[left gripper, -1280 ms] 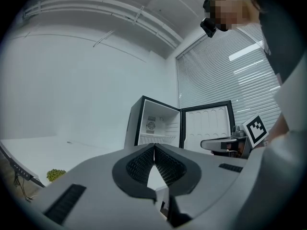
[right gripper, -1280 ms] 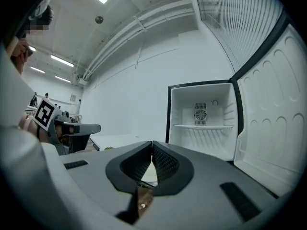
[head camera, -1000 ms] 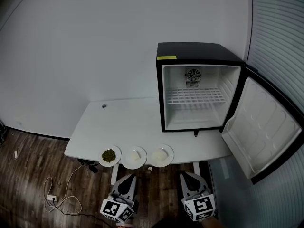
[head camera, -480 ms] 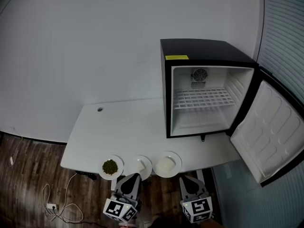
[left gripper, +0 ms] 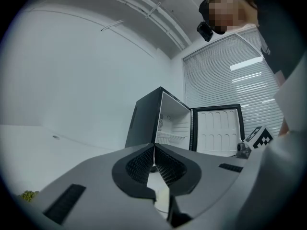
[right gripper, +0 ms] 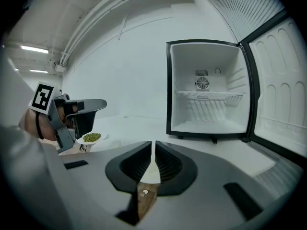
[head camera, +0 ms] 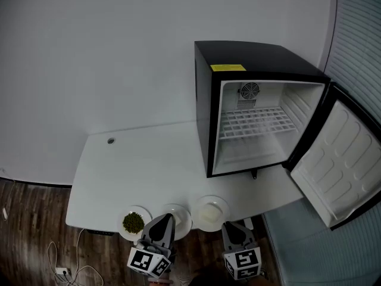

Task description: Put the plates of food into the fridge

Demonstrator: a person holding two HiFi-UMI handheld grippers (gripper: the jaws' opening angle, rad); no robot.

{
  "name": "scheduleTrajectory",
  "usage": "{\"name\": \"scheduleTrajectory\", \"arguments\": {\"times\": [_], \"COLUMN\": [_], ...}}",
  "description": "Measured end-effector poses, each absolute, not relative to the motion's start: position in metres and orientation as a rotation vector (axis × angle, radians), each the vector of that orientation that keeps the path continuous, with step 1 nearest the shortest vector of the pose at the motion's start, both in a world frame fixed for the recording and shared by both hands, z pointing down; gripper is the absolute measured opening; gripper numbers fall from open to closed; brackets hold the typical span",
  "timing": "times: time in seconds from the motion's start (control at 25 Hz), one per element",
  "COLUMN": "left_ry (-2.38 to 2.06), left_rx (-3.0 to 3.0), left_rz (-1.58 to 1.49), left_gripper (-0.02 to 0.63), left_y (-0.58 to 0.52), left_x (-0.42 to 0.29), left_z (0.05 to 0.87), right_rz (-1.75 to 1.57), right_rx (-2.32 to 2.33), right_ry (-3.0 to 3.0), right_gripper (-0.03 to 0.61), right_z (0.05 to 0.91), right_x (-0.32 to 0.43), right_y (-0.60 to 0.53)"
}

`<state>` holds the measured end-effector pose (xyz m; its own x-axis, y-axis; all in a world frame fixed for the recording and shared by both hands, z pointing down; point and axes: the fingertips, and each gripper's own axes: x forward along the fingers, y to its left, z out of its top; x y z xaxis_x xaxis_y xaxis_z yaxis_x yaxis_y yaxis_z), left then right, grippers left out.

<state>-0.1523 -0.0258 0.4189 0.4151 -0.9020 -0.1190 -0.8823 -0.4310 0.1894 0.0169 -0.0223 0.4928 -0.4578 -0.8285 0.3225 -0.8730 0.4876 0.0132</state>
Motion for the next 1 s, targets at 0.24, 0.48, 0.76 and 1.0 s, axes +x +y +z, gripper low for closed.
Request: {"name": "scheduleTrajectory", "arguments": {"times": [0.24,0.48,0.76,1.0], "left_ry": [-1.572,-1.588,-1.637,-1.651], "left_rx": [2.58,2.572,2.541,2.524], "left_rz": [-0.311,-0.33,-0.332,-0.323], "left_gripper": [0.009,0.009,0.009,0.009], "left_y": [-0.044,-0.059,-0.071,-0.076], "left_x": [-0.146,-0.138,-0.129,-0.122], "left_z": [0.426,0.432,0.437,0.442], "right_rz": [0.321,0.449,0.692,1.052], "right_rx": [1.462,1.481,1.508,1.514], "right_ry": [-2.37,-2.321,-2.262,-2.226], "right_gripper": [0.008,0.009,0.077,0.081], "right_z": [0.516,0.536,0.552,0.571], "right_x": [0.018,0.024,0.034,0.029], "right_y": [-0.027,-0.033,-0.033,-0.034]}}
